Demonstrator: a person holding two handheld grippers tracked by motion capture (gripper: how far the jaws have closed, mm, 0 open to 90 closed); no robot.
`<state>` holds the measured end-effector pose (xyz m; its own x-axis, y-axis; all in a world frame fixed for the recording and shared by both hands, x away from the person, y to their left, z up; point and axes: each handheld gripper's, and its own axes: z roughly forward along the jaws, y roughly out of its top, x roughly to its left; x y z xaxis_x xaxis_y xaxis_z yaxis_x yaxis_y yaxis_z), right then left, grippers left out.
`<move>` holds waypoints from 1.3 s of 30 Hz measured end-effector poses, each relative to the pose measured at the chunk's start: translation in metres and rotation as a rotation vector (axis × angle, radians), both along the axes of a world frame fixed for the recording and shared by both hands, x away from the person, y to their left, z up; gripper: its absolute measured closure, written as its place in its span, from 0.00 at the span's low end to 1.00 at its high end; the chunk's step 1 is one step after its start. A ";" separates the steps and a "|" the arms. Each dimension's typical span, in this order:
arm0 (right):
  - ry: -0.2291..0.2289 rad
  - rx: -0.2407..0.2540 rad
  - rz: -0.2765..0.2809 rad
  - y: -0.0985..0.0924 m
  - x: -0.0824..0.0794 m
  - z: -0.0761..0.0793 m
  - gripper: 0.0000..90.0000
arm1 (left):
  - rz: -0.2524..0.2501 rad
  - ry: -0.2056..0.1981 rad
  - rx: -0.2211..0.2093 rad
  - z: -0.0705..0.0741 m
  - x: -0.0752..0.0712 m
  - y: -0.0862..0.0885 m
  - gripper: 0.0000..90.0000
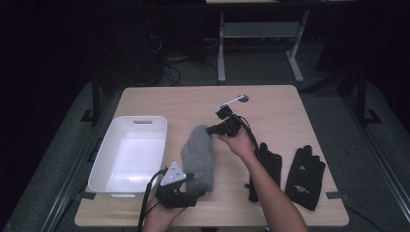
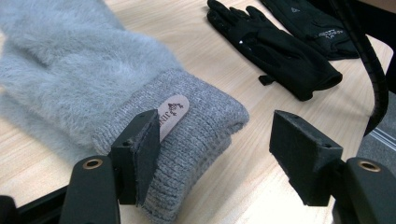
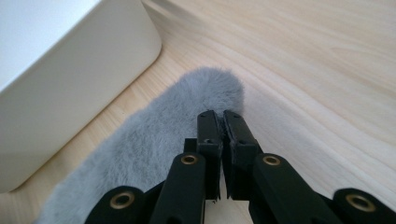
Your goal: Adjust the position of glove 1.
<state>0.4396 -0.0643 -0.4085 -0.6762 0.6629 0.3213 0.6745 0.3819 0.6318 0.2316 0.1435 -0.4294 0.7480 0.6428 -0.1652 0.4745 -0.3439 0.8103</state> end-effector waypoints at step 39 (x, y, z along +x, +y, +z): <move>0.176 0.096 0.053 -0.035 -0.006 -0.023 0.86 | 0.012 0.053 -0.060 0.012 0.008 0.001 0.30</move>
